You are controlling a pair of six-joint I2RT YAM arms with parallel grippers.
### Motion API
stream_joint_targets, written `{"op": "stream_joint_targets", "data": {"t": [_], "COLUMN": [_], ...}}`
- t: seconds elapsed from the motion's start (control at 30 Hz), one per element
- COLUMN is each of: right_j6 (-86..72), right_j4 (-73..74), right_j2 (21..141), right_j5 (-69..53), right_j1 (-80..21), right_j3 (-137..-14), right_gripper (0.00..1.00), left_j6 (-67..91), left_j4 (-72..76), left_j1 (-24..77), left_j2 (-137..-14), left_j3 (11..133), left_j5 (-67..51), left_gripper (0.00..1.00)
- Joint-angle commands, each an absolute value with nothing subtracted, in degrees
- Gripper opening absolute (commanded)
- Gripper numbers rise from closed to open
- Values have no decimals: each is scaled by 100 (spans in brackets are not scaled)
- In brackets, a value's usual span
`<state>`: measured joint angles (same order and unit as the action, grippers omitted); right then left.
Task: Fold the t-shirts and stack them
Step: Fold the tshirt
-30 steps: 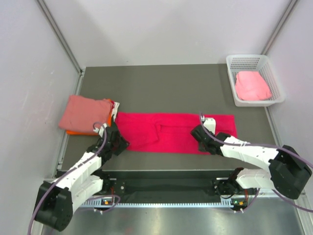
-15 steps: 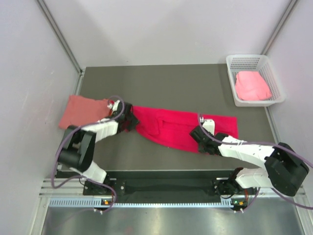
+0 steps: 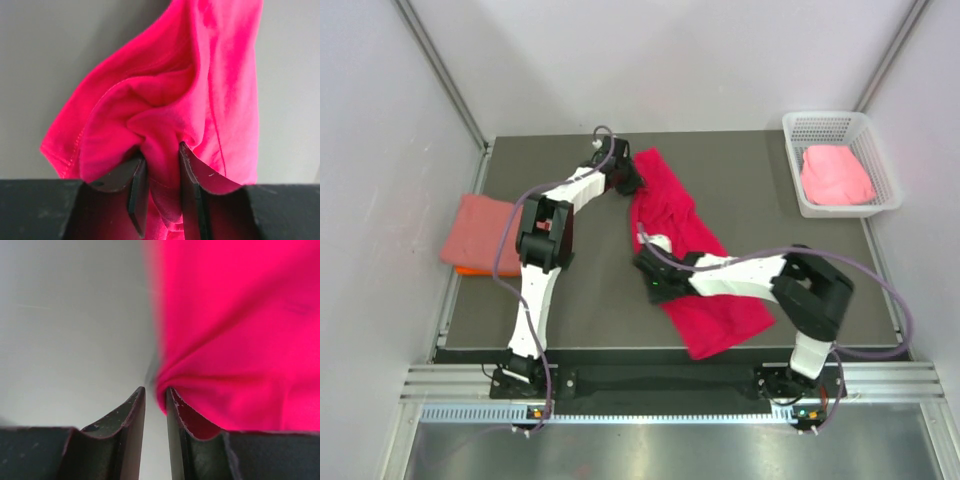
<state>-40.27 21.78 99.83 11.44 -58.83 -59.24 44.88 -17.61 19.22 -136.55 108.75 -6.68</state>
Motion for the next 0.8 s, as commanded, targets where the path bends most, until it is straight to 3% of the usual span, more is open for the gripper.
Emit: {"op": "stream_joint_targets", "data": {"t": [0.0, 0.17, 0.37, 0.43, 0.57, 0.77], "right_j6": [-4052, -3613, -3235, -3085, -2813, -2575], "right_j4": [1450, 1880, 1846, 1846, 1846, 1811], "right_j2": [10476, 10126, 9107, 8703, 8315, 8244], "right_j5": [-376, -325, -798, -879, -1211, -1494], "right_j1": [-6117, -5775, -4695, -4255, -3273, -2716], "right_j3": [-6994, -7594, -6751, -6322, -5767, -5529], "right_gripper": [25, 35, 38, 38, 39, 39], "left_j6": [3974, 4043, 4103, 4271, 4806, 5421], "left_j4": [-2662, -2339, -1934, -1585, -811, -44], "left_j1": [1794, 1337, 1126, 1073, 1020, 862], "left_j2": [-14281, -14764, -15546, -15915, -16198, -16330], "left_j3": [11870, 12295, 13505, 13797, 14141, 14176], "left_j5": [-1028, -1801, -2451, -2810, -2892, -2742], "left_gripper": [34, 34, 31, 26, 0, 3]}}
